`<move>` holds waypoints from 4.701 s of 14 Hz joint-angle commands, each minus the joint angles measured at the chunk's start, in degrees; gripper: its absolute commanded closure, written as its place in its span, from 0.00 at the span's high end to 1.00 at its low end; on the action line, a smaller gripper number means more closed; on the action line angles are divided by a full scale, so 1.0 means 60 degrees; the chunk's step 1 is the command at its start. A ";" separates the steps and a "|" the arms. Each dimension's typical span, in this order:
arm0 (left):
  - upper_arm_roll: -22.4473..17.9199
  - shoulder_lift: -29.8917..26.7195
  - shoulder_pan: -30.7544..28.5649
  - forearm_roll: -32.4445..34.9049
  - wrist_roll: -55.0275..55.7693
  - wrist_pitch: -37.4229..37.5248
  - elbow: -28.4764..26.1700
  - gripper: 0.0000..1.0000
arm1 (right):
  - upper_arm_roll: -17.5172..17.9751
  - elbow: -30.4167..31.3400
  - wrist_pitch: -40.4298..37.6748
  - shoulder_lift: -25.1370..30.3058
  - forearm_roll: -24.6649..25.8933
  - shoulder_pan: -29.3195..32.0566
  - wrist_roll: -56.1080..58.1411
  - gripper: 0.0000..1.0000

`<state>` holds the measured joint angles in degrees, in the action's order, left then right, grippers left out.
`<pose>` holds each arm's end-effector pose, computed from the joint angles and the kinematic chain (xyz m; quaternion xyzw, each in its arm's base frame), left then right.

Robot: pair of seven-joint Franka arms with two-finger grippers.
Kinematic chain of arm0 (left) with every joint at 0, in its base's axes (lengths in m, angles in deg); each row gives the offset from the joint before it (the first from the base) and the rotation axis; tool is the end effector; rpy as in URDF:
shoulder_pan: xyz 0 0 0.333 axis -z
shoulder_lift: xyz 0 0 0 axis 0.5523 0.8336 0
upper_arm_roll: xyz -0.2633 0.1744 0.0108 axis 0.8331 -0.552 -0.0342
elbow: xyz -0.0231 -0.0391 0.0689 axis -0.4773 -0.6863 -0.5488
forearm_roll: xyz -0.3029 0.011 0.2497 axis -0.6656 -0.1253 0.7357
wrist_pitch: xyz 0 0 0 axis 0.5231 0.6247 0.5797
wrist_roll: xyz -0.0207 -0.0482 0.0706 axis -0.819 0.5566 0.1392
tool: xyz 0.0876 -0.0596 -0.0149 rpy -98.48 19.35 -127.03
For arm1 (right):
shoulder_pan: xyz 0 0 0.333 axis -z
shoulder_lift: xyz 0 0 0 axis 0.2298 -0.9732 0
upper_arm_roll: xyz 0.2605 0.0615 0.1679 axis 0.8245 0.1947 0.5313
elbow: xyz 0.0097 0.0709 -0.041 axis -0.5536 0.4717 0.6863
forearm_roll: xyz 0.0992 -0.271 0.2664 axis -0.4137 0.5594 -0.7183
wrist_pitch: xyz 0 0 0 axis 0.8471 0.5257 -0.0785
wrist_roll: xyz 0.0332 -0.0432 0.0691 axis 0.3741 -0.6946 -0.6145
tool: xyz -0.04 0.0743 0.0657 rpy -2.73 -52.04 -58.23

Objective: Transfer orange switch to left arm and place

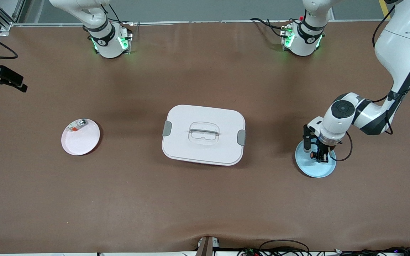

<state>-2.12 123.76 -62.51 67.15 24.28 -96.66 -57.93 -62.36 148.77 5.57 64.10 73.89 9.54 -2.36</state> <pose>0.5888 -0.0446 0.1778 -0.6379 0.7550 -0.0237 0.1502 0.5175 -0.0447 0.6269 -0.9995 0.0282 0.0064 0.0095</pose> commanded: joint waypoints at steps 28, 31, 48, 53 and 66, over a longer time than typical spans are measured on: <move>0.2067 -0.1999 -0.0047 -0.5638 0.0343 0.6064 0.2763 1.00 | 0.0160 -0.0110 0.0224 0.0463 -0.0002 0.0098 -0.0101 1.00; 0.2126 -0.1999 -0.0032 -0.6602 0.0547 0.7250 0.3744 1.00 | 0.0160 -0.0110 0.0224 0.0463 -0.0017 0.0098 -0.0101 1.00; 0.2331 -0.2629 -0.0018 -0.8085 0.7882 0.9437 0.5534 1.00 | 0.0146 -0.0110 0.0224 0.0448 -0.0002 0.0098 -0.0101 1.00; 0.2463 -0.2688 -0.0032 -0.8277 0.9657 0.9437 0.5520 1.00 | 0.0160 -0.0110 0.0224 0.0448 -0.0002 0.0083 -0.0101 1.00; -0.1025 -0.3562 0.2845 -0.9574 1.0657 0.9480 0.6209 1.00 | 0.0160 -0.0110 0.0224 0.0448 -0.0002 0.0098 -0.0101 1.00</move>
<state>3.08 107.70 -53.44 14.93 88.48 -41.00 -20.17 -61.79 149.07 7.26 67.12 73.93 9.53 -2.38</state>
